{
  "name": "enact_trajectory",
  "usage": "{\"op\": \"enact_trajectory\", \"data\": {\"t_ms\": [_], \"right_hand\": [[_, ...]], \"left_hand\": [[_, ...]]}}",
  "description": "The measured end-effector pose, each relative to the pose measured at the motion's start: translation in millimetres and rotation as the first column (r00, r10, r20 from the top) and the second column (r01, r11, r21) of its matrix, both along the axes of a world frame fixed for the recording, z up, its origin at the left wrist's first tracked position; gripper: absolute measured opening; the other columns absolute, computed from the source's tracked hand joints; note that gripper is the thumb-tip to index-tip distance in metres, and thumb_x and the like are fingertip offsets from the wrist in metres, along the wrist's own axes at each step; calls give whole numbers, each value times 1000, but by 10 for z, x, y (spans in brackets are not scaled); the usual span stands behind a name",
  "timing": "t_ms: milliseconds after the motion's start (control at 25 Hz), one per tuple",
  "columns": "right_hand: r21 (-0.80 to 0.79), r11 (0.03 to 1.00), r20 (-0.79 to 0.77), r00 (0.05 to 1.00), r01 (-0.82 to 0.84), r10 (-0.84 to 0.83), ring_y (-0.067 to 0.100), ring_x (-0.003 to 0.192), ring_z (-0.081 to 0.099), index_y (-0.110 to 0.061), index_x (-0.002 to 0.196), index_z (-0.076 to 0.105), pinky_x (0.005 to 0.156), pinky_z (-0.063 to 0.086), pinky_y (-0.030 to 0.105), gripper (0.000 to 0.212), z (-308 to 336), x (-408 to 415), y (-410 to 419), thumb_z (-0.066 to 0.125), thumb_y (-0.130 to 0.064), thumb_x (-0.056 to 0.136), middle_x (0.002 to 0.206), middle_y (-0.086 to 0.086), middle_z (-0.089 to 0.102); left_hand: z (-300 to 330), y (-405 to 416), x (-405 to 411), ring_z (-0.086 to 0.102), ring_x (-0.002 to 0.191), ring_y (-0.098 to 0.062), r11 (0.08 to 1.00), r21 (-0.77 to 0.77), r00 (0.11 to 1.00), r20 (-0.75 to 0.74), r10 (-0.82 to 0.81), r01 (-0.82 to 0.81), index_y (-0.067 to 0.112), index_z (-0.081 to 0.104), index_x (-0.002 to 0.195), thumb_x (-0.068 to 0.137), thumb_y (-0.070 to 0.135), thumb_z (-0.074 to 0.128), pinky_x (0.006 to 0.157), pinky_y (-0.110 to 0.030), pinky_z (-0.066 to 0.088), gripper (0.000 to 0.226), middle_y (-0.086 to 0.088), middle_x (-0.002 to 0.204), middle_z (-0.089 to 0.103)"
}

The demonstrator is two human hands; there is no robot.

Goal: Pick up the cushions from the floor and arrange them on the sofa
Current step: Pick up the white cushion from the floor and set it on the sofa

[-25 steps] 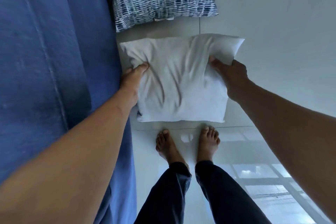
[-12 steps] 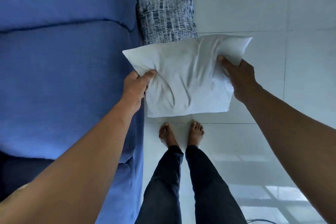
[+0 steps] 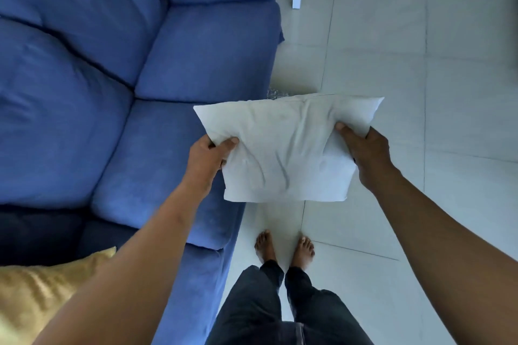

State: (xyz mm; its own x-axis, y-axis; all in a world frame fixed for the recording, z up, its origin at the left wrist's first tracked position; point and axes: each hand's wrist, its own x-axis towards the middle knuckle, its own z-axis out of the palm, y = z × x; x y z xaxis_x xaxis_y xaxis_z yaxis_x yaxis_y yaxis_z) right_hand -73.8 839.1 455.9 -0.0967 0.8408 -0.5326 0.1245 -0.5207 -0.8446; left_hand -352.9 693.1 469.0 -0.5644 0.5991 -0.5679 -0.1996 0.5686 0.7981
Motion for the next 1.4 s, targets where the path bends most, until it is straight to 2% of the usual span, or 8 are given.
{"op": "enact_trajectory", "data": {"t_ms": [200,360,520,680,840,1080,1280,1400], "right_hand": [[80,990,25,994,-112,110,17,94,71,-20,107,74,78,55,31,22,324,-421,96,81,-30,88,104,-3,76],[108,974,34,980,-201,198,19,97,73,-26,97,74,83,56,34,15,425,-953,251,84,-28,85,102,-6,77],[164,933,100,947,-320,307,24,100,72,-26,90,74,90,57,39,13,518,-1701,435,85,-29,83,98,-4,77],[187,864,147,883,-467,445,25,94,74,-20,85,77,87,59,41,20,550,-2575,585,87,-33,74,96,3,80],[174,800,103,819,-574,565,26,97,75,-18,88,77,89,60,44,17,579,-3530,581,87,-25,76,100,6,80],[150,664,56,677,-733,734,14,84,70,-19,90,73,62,54,19,9,649,-4550,332,78,-11,90,91,-6,74],[92,511,18,515,-855,857,6,81,71,-18,96,74,55,54,13,9,638,-5306,218,77,-10,92,96,-6,76],[73,421,18,423,-904,906,8,82,71,-17,96,74,64,54,19,9,544,-5733,203,76,-10,92,97,-4,76]], "left_hand": [[284,-370,-286,73,99,-25,987,91,990,-41,137,-133,5,69,125,90,21,82,90,-48,63,40,-14,117,78],[373,-601,-631,76,100,-21,960,175,972,-52,229,-217,9,71,125,96,20,78,74,-31,67,32,-3,111,79],[369,-852,-1164,77,110,-36,910,201,917,-98,387,-362,-6,72,116,99,19,74,89,-44,67,30,-25,120,77],[338,-1084,-1644,75,112,-43,860,199,865,-92,493,-469,-10,68,115,100,18,73,91,-46,67,33,-30,119,75],[409,-1312,-2114,75,113,-44,783,186,782,-99,615,-593,-8,68,115,100,13,72,95,-50,65,26,-30,118,76],[427,-1737,-2451,77,109,-41,631,177,621,-115,775,-755,-4,70,109,98,15,75,90,-46,67,23,-26,112,79],[401,-1871,-2512,79,100,-36,506,96,482,-197,854,-857,5,71,97,94,21,78,90,-51,67,17,-22,102,79],[390,-1825,-2569,79,100,-38,403,46,380,-253,890,-914,11,72,95,94,21,78,86,-48,67,11,-20,103,80]]}}
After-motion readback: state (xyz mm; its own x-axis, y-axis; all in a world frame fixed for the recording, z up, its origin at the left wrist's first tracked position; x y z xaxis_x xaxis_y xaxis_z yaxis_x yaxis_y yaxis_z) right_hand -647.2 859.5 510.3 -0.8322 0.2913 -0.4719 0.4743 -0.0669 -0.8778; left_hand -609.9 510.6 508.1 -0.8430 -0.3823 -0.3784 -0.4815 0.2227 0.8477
